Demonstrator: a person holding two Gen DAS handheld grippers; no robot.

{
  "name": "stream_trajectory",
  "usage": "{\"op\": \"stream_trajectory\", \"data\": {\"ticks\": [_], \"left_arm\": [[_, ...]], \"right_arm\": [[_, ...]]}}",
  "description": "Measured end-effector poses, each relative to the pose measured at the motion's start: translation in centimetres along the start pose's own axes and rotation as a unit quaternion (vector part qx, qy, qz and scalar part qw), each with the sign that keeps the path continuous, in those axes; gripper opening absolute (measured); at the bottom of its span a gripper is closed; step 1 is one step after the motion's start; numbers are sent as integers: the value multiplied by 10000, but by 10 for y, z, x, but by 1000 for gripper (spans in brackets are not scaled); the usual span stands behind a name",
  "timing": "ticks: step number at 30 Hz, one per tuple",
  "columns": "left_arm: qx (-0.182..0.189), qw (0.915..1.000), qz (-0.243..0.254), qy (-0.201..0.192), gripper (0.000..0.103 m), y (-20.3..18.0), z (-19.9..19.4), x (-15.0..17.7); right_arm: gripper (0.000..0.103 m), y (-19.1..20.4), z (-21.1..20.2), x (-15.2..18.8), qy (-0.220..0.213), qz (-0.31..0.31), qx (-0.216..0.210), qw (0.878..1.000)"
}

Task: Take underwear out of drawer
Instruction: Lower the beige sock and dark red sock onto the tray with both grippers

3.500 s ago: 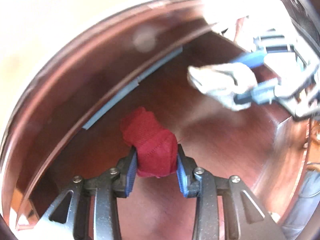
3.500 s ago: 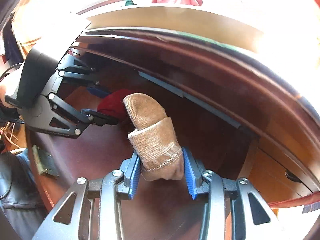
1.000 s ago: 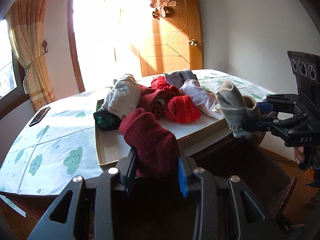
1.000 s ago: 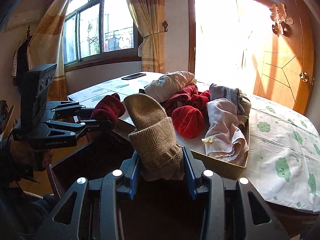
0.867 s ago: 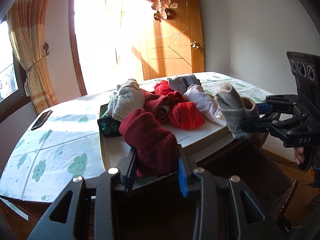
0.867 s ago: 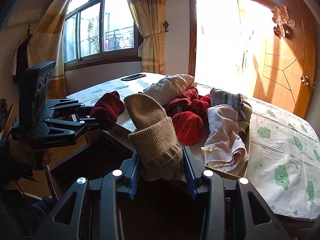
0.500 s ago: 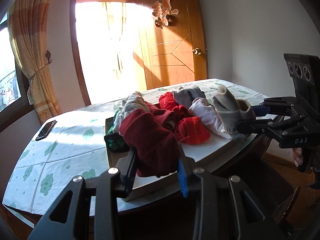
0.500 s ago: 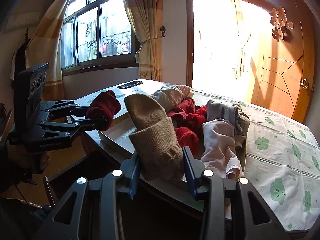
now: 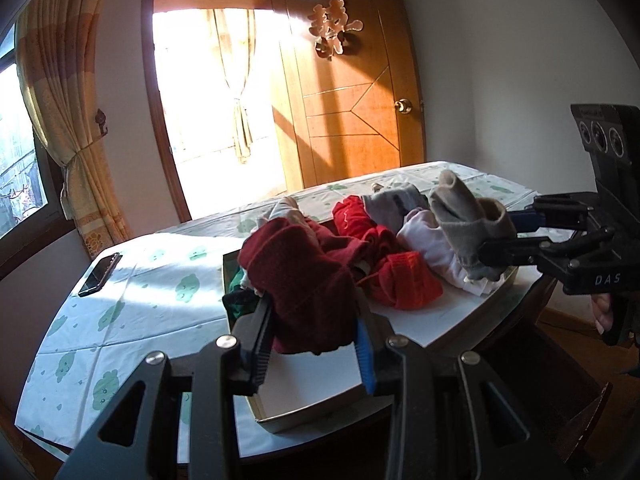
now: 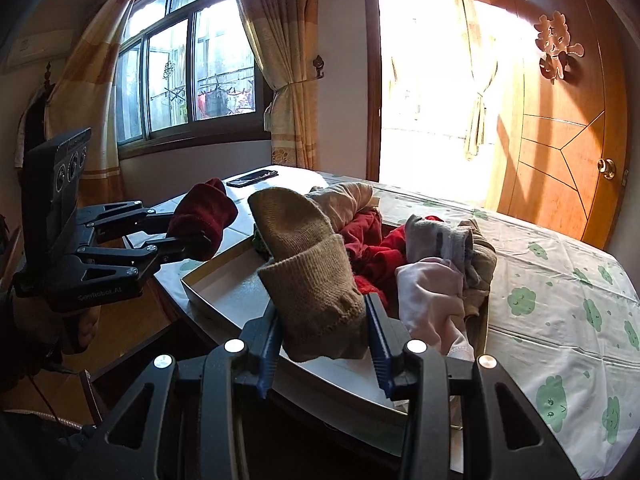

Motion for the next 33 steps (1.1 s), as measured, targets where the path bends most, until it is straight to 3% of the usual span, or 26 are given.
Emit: {"op": "stream_trajectory", "data": {"ticks": [14, 33], "left_arm": [[-128, 9996, -49, 260, 34, 18, 31, -17], [-95, 9967, -49, 806, 34, 31, 71, -12]], "right_arm": [[42, -10, 22, -27, 88, 92, -6, 9999], [42, -2, 88, -51, 705, -45, -67, 9975]]}}
Point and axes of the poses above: each gripper's, at about its wrist camera, not at the fingertips, and z roughly the way its jaws point, y to its left, x to its underside, the point moved 1 cm from there along z, roughly the way its jaws point, and after that the axes turned 10 degrees about y, right-handed, at the moved point
